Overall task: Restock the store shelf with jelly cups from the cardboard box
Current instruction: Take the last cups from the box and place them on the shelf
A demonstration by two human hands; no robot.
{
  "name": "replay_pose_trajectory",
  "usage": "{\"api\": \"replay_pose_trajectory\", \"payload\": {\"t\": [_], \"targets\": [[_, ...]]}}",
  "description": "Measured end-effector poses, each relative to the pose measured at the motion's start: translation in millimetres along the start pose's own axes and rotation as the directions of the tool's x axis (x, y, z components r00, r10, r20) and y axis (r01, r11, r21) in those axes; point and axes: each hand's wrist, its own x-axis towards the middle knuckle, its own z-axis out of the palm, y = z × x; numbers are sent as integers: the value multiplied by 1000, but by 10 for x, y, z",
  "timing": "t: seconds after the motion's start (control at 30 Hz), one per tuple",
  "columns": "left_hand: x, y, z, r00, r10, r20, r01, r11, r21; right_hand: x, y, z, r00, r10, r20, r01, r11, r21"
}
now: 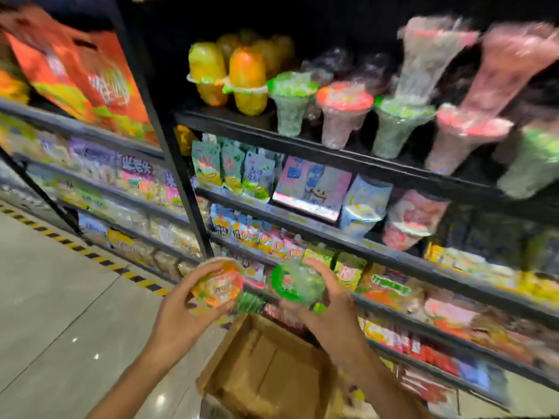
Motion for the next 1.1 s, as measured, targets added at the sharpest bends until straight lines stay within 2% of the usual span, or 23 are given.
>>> {"api": "replay_pose_trajectory", "payload": {"t": [0.3,0.5,0.83,0.97,1.1], "targets": [[115,1214,447,959,265,99,-263,964,-38,-217,-830,-931,952,-238,-192,222,970,-102],[317,1666,606,919,372,131,-367,928,-63,-277,-1067,-1212,897,-347,-274,308,935,-174],[932,1787,16,881,458,119,-447,888,-110,188,-1528,-851,878,-400,-262,358,913,-194],[1404,1819,-460,850,508,139,-500,861,-88,705,-2033,-524,823,-489,-290,436,870,-230],[1856,1878,-865,818,555,152,-549,832,-82,1337,-2426,-265,795,-505,-337,454,863,-221]]}}
